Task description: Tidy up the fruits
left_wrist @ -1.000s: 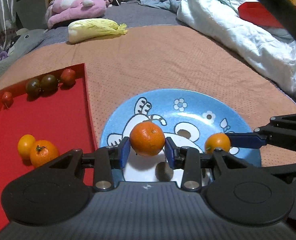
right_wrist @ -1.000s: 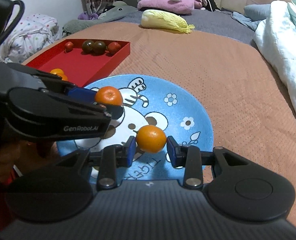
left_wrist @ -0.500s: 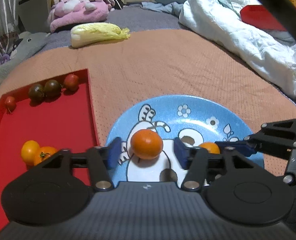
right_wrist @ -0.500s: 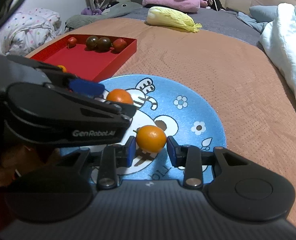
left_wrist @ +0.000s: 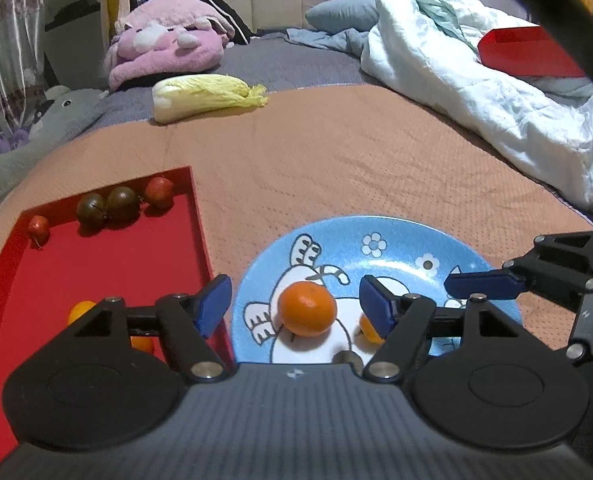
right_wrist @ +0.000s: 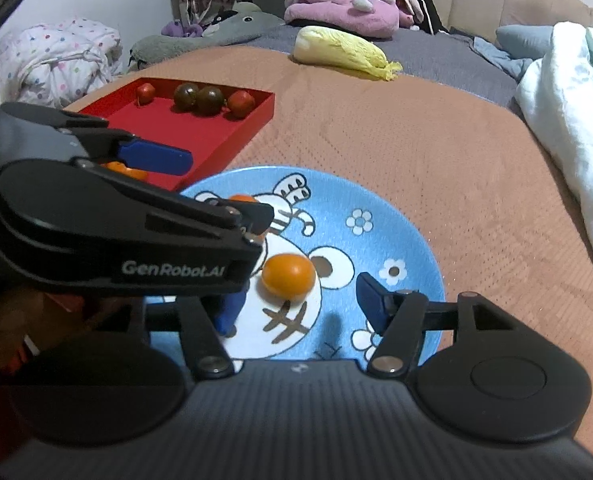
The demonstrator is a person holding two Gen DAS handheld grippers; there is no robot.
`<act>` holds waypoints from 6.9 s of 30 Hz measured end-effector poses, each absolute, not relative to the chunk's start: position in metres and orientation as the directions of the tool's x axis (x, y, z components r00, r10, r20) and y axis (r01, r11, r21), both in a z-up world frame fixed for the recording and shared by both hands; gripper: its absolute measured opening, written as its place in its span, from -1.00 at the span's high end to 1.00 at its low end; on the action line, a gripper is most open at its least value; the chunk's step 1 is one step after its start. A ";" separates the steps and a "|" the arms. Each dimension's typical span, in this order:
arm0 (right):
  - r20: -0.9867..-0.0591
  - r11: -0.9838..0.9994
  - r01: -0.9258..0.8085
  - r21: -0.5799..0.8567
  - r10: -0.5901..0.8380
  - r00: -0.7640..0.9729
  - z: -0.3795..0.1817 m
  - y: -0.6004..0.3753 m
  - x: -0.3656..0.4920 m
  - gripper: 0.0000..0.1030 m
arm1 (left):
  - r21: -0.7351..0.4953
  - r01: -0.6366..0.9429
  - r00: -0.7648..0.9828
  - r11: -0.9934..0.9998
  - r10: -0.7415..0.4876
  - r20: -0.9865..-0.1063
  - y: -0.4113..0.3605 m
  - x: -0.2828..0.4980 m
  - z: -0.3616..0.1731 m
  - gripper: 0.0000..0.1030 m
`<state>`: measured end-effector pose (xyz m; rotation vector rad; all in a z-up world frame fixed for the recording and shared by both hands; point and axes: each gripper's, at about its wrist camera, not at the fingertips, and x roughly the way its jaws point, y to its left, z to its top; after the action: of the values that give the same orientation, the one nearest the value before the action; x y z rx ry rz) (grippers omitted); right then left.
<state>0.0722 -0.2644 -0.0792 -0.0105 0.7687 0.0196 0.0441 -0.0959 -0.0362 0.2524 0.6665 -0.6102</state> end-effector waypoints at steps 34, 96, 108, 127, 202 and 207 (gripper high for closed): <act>-0.611 0.951 -0.307 0.028 0.259 0.748 -0.053 -0.161 0.118 -0.20 | -0.029 0.036 0.742 0.999 -0.046 -0.669 0.066 0.061 -0.009 -0.46; -0.656 0.963 -0.256 0.088 0.249 0.712 -0.047 -0.211 0.072 0.15 | -0.197 0.418 0.514 0.887 -0.410 -0.753 -0.028 0.177 -0.065 -0.05; -0.659 0.959 -0.270 0.085 0.257 0.707 -0.048 -0.204 0.076 0.15 | -0.168 0.448 0.509 0.878 -0.405 -0.760 -0.036 0.169 -0.068 0.20; -0.602 0.959 -0.270 0.090 0.269 0.752 -0.024 -0.204 0.045 0.15 | -0.162 0.239 0.611 0.957 -0.278 -0.741 0.028 0.120 -0.036 0.20; -0.662 0.998 0.026 0.056 0.018 0.750 -0.093 -0.305 0.050 -0.02 | -0.074 0.735 0.455 0.674 -0.571 -0.684 -0.085 0.011 -0.052 0.19; -0.629 0.996 0.049 0.070 0.006 0.777 -0.077 -0.312 0.039 -0.02 | -0.044 0.733 0.450 0.678 -0.533 -0.716 -0.092 0.015 -0.062 0.19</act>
<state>0.0391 -0.3119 -0.0773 0.0843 0.6804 -0.0232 0.0147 -0.0921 -0.0619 0.2904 0.7702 -0.7964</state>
